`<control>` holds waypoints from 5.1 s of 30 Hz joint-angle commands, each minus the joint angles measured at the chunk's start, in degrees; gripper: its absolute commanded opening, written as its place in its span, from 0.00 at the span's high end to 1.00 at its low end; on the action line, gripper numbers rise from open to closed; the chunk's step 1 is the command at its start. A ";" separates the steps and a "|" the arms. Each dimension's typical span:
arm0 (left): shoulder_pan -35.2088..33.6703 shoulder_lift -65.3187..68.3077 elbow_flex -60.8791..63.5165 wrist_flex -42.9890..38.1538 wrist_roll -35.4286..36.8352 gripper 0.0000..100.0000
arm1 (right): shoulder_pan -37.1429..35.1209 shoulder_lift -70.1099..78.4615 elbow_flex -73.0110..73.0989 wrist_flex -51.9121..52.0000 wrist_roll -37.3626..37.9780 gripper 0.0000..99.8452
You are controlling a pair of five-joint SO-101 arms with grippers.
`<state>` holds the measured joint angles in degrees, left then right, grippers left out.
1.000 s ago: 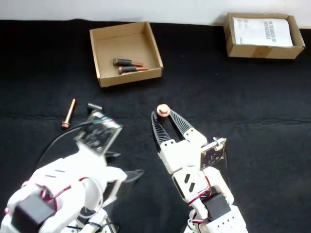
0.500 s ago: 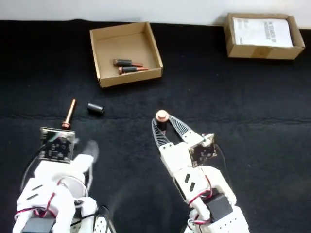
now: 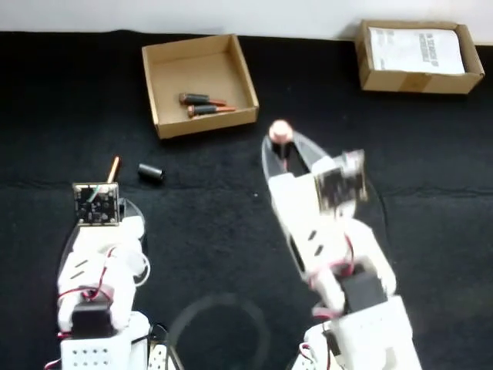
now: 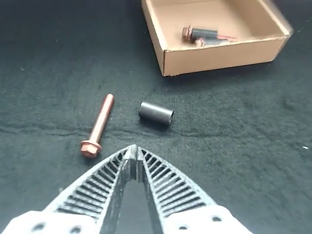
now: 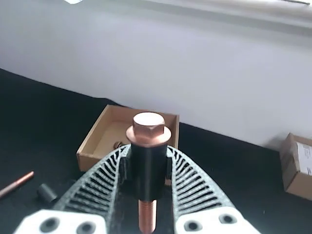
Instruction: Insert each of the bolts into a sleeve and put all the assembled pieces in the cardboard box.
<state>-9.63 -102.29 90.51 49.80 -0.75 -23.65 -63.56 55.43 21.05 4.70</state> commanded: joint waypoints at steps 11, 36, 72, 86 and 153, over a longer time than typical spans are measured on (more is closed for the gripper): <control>-2.33 -1.27 6.55 -10.64 -0.18 0.97 | 1.89 60.44 -55.25 -9.36 0.62 0.99; -0.04 -1.63 6.55 5.45 -0.18 0.97 | -5.67 120.13 -119.78 9.19 48.79 0.99; -3.56 -1.63 6.55 5.36 -0.18 0.97 | -20.00 120.13 -153.98 79.87 15.03 0.77; -23.43 -1.27 6.55 6.77 -0.35 0.97 | -20.18 120.75 -137.10 64.92 12.31 0.77; -44.26 -1.63 6.55 10.64 -0.35 0.97 | -28.00 144.31 -145.54 53.49 13.98 0.89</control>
<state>-53.05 -102.29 96.22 60.44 -0.75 -53.54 80.26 -88.75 74.77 19.21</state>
